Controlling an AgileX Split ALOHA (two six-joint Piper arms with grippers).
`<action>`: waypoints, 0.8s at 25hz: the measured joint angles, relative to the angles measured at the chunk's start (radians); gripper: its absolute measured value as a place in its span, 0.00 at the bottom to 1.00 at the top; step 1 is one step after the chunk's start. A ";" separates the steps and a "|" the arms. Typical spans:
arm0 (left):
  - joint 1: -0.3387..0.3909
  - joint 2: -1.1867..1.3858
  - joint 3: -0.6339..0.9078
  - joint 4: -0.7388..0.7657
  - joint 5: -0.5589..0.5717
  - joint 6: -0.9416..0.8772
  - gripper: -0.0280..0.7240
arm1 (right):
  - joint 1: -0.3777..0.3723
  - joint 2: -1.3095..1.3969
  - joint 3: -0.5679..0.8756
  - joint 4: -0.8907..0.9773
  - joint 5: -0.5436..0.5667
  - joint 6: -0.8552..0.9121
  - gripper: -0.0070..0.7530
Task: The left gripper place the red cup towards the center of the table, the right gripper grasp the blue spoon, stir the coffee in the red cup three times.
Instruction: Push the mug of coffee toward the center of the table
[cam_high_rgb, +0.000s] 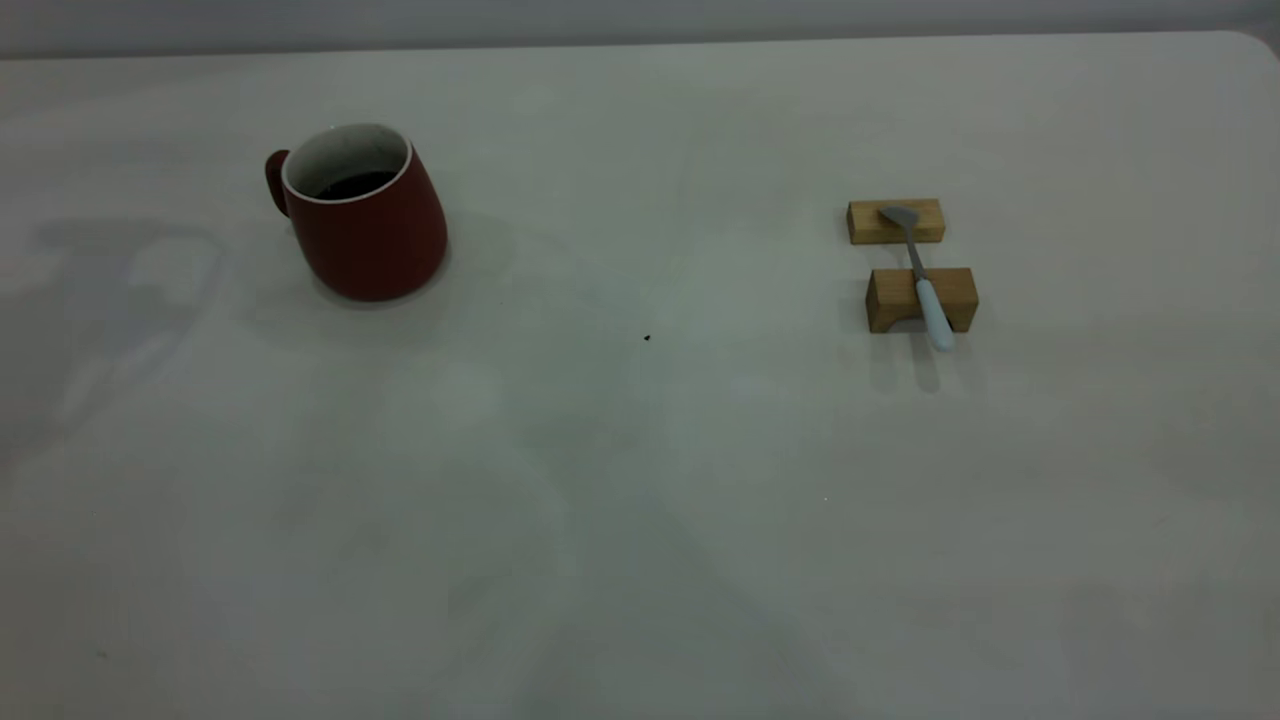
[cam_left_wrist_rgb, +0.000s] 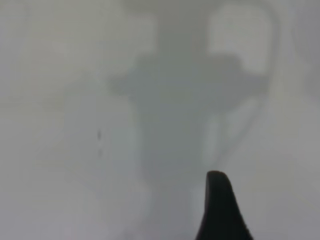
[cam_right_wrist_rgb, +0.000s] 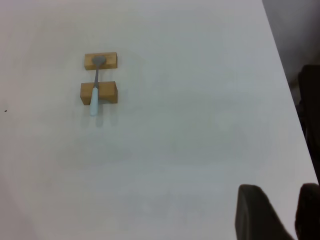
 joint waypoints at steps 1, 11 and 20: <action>0.000 0.050 -0.042 -0.015 0.010 0.056 0.78 | 0.000 0.000 0.000 0.000 0.000 0.000 0.32; -0.043 0.411 -0.379 -0.026 -0.032 0.771 0.78 | 0.000 0.000 0.000 0.000 -0.001 0.000 0.32; -0.118 0.462 -0.392 -0.106 -0.081 1.120 0.78 | 0.000 0.000 0.000 0.000 -0.001 0.000 0.32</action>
